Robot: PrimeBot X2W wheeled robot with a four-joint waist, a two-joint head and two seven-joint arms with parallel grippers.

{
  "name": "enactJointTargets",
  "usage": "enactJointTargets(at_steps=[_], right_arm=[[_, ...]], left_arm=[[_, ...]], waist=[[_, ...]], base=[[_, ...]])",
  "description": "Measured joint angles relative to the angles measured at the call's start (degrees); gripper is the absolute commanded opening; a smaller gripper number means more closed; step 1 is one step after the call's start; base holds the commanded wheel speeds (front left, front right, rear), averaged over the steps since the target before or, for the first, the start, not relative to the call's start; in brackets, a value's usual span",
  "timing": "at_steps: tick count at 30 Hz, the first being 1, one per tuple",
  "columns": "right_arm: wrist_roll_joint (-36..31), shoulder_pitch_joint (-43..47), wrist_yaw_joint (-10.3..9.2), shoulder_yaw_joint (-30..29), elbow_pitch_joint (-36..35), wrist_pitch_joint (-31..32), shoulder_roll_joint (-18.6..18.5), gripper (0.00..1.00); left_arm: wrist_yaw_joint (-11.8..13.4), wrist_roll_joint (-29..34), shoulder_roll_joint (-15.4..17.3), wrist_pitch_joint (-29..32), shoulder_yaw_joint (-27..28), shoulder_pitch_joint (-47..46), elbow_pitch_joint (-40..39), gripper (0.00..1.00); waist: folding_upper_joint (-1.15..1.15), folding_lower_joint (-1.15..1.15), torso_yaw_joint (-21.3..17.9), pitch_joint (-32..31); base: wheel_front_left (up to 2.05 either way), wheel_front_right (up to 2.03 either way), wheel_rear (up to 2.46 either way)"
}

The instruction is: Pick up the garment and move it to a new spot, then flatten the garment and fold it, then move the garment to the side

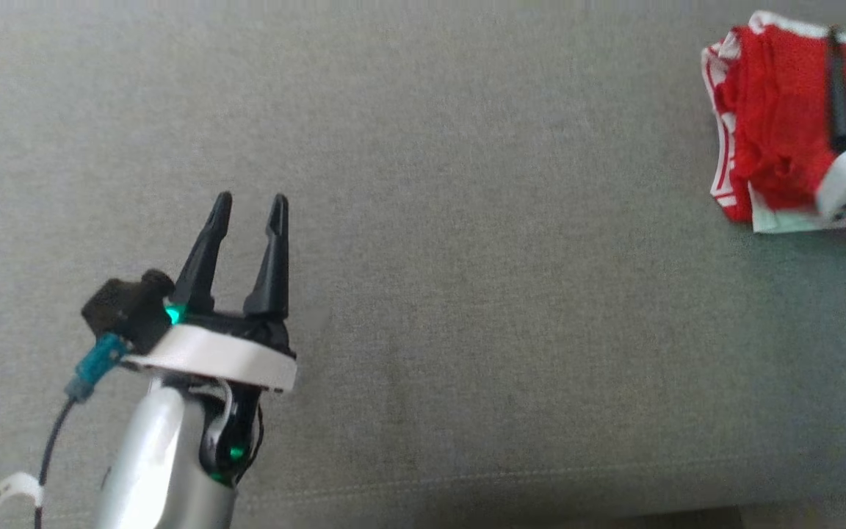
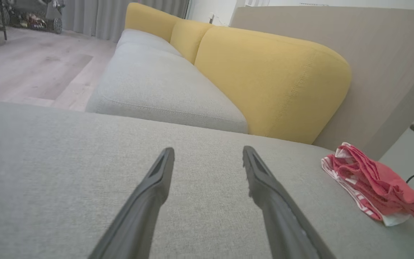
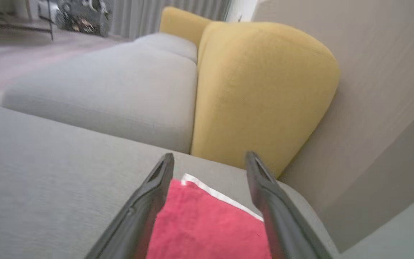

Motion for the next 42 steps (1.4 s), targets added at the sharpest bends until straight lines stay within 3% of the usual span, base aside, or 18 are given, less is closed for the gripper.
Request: enactJointTargets(at_steps=[3, 11, 20, 31, 42], right_arm=[[1.8, 3.5, 0.0, 0.5, -2.4, -3.8, 2.3, 1.0], [3.4, 14.8, 0.0, -1.4, -5.9, -12.7, 9.4, 1.0], [0.3, 26.3, 0.0, -4.7, -10.2, -16.3, 17.5, 1.0], [-1.6, 30.3, 0.0, -4.6, -13.7, -16.4, 19.1, 1.0], [-1.5, 30.3, 0.0, -4.5, -14.4, -16.4, 19.2, 1.0]], left_arm=[[0.0, 4.1, 0.0, 0.0, 0.1, 1.7, -0.8, 1.0], [2.1, 1.7, 0.0, 0.0, 0.9, 5.5, -3.6, 1.0], [3.4, 2.1, 0.0, 0.0, 1.0, 9.6, -5.2, 1.0], [6.6, 6.7, 0.0, 0.0, 2.8, 11.6, -8.7, 1.0], [6.7, 5.7, 0.0, 0.0, 4.9, 11.8, -9.3, 1.0]], waist=[[0.0, 0.0, 0.5, -2.4], [0.0, 0.0, 2.2, -8.1], [0.0, 0.0, 2.4, -11.8], [0.0, 0.0, 1.5, -11.9], [0.0, 0.0, 1.7, -11.6]], base=[[0.0, 0.0, 0.0], [0.0, 0.0, 0.0], [0.0, 0.0, 0.0], [0.0, 0.0, 0.0], [0.0, 0.0, 0.0]])
